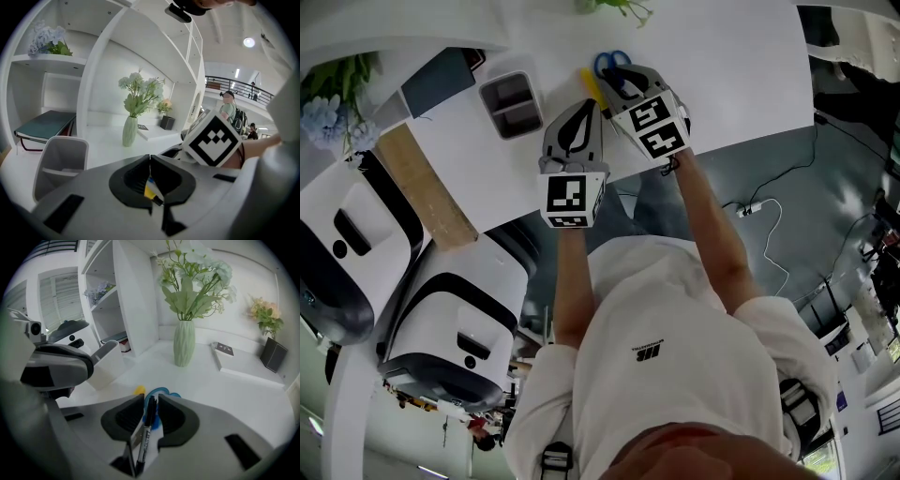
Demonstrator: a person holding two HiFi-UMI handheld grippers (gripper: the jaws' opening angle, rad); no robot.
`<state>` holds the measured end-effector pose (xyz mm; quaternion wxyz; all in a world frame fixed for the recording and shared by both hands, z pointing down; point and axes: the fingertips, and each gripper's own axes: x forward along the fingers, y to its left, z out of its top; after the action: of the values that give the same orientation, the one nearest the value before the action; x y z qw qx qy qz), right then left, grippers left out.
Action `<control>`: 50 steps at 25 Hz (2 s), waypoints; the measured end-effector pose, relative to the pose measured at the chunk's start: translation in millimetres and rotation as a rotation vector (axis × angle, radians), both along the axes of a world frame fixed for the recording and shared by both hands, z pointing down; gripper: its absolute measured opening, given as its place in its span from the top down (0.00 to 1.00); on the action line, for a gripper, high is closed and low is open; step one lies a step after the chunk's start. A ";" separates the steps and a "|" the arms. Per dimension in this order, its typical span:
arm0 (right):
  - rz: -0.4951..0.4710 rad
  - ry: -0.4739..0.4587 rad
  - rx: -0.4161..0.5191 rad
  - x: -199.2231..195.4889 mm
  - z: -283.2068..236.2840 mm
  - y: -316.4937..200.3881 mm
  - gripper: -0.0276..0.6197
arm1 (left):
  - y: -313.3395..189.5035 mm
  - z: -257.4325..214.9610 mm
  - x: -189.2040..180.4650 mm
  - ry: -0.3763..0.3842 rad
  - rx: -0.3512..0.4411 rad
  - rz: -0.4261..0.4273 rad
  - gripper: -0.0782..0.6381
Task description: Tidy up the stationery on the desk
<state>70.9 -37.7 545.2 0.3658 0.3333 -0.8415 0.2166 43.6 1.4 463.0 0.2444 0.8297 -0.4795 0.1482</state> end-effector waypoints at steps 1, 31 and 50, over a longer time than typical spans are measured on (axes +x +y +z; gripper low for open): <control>-0.002 0.005 -0.005 -0.5 2.3 -0.6 0.84 | 0.3 0.1 0.3 0.000 0.000 0.000 0.89; 0.044 -0.108 0.126 -1.9 -89.5 -9.3 0.89 | 5.9 -46.4 -35.4 0.016 0.074 -0.095 0.89; -0.105 -0.264 0.245 -92.0 -183.9 7.3 0.90 | 29.4 -83.3 -127.1 -0.006 0.140 -0.272 0.89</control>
<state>-21.1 -30.4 361.3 0.2199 0.2996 -0.9186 0.1348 -83.5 30.8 379.7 0.2023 0.7716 -0.5975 0.0822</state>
